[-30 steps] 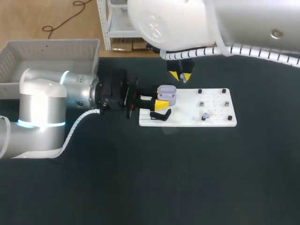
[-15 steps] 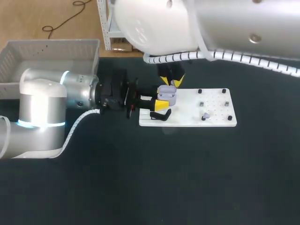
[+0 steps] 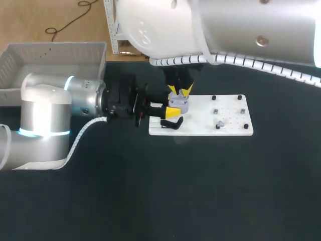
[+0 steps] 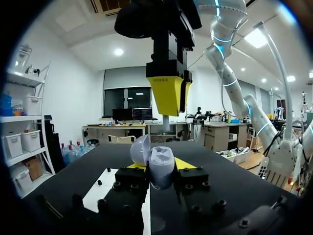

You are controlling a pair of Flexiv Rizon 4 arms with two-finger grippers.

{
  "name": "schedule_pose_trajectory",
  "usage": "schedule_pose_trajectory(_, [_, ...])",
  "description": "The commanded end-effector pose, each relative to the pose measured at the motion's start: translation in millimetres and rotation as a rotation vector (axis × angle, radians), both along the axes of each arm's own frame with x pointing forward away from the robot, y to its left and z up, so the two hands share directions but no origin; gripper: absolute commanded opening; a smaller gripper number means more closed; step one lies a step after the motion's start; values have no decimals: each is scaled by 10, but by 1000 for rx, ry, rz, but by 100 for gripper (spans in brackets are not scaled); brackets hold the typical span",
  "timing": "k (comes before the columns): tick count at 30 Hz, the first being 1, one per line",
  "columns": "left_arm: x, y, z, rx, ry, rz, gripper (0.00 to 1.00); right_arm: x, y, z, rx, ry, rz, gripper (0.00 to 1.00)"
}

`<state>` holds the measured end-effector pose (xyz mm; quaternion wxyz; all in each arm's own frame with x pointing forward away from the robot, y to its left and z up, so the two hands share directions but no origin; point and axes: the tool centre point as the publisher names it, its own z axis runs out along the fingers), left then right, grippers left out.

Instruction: Pick up each earbud case from the left stands, insert the matching earbuds, close the lid, and place the case in the box.

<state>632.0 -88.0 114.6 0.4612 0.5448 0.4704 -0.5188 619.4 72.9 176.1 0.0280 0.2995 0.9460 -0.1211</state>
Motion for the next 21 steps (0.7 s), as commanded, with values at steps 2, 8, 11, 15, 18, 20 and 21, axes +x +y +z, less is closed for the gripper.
schedule_pose_trajectory(2, [8,-2,-5,0,0,-2,0,11,-1,-79,-2,7,1,0])
schedule_pose_trajectory(8, [8,-2,-5,0,0,-2,0,10,-23,-158,-3,17,-4,0])
schedule_pose_trajectory(11, [8,-2,-5,0,0,-2,0,11,-28,-166,-2,19,-6,0])
schedule_pose_trajectory(15, [8,-2,-5,0,0,-2,0,24,-42,-180,0,14,-11,0])
schedule_pose_trajectory(18, [8,-2,-5,0,0,-2,0,33,-52,-184,0,10,-13,0])
schedule_pose_trajectory(20, [8,-2,-5,0,0,-2,0,45,-57,-187,0,10,-12,0])
schedule_pose_trajectory(21, [8,-2,-5,0,0,-2,0,50,-59,-189,0,10,-12,0])
